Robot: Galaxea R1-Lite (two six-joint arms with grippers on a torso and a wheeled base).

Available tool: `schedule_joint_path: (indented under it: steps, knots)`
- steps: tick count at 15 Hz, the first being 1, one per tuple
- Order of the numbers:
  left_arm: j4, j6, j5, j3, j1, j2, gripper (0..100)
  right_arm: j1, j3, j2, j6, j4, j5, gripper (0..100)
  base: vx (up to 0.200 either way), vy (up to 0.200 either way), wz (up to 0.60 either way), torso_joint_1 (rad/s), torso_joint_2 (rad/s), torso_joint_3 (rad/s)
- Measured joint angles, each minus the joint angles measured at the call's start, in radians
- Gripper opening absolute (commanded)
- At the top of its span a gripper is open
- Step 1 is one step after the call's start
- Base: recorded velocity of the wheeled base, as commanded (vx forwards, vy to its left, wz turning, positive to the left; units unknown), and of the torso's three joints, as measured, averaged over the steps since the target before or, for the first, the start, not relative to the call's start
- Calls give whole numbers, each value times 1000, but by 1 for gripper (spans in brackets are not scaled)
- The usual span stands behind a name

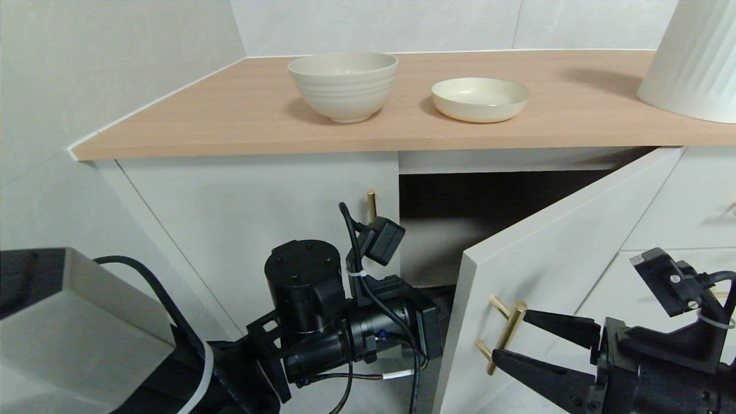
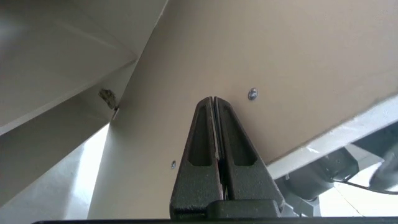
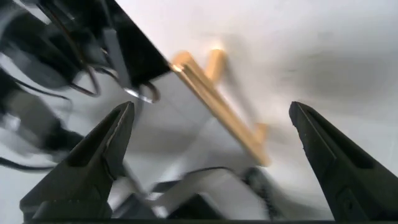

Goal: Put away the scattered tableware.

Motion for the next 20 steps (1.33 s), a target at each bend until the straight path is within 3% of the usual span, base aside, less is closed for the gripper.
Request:
schedule_joint_path:
  steps: [2,4,7,9,14,18,20]
  knots:
    - [0,0,1,3,0,0,0,-14,13,-40,-108,52,-33,100,0,0,0,0,0,0]
    - [1,0,1,4,0,-1,0,-20,-2,-91,-133,126,-73,100,0,0,0,0,0,0]
    - [8,0,0,-5,0,2,0,-24,-90,-215,-182,458,-82,100,0,0,0,0,0,0]
    - [45,0,0,-19,0,0,0,-25,-161,-303,-193,591,-63,100,0,0,0,0,0,0]
    - [109,0,0,-56,0,-8,0,-25,-194,-400,-195,610,-56,100,0,0,0,0,0,0]
    - [135,0,1,-89,1,-4,0,-24,-194,-411,-196,612,-55,100,-200,0,0,7,1,1]
    - [154,0,-1,-113,-1,7,0,-24,-191,-411,-196,611,-54,100,0,0,0,0,0,0]
